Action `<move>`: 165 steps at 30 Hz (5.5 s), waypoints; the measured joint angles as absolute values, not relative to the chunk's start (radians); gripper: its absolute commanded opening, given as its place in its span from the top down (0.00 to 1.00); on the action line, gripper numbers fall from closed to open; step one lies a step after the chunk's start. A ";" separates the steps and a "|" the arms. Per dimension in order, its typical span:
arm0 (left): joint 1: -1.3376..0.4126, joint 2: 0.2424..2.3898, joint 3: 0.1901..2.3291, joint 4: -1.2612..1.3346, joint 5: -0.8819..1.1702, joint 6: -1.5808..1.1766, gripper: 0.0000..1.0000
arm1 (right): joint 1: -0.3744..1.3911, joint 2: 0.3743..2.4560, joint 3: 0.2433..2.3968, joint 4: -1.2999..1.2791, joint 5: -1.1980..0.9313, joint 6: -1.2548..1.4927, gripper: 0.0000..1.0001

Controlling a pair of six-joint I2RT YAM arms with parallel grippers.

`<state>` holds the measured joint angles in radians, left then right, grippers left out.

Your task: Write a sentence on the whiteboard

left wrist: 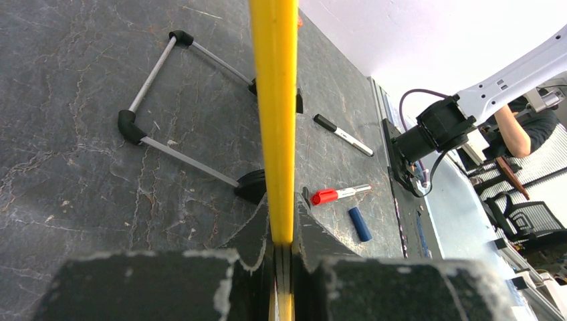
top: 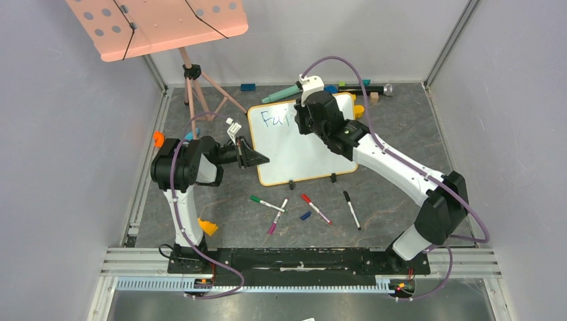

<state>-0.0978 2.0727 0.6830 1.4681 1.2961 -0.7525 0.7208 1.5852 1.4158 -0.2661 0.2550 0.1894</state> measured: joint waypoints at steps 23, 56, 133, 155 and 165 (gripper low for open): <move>-0.097 2.072 0.683 1.464 1.293 -0.753 0.98 | 0.711 1.644 1.446 -0.294 0.296 0.186 1.00; -0.098 2.073 0.683 1.468 1.296 -0.753 0.98 | 0.702 1.650 1.521 -0.310 0.303 0.163 1.00; -0.097 2.073 0.683 1.462 1.292 -0.753 0.98 | 0.683 1.573 1.314 -0.244 0.250 0.200 1.00; -0.098 2.073 0.683 1.463 1.293 -0.753 0.98 | 0.678 1.632 1.451 -0.319 0.287 0.185 1.00; -0.097 2.072 0.683 1.464 1.293 -0.753 0.98 | 0.670 1.620 1.438 -0.326 0.293 0.187 1.00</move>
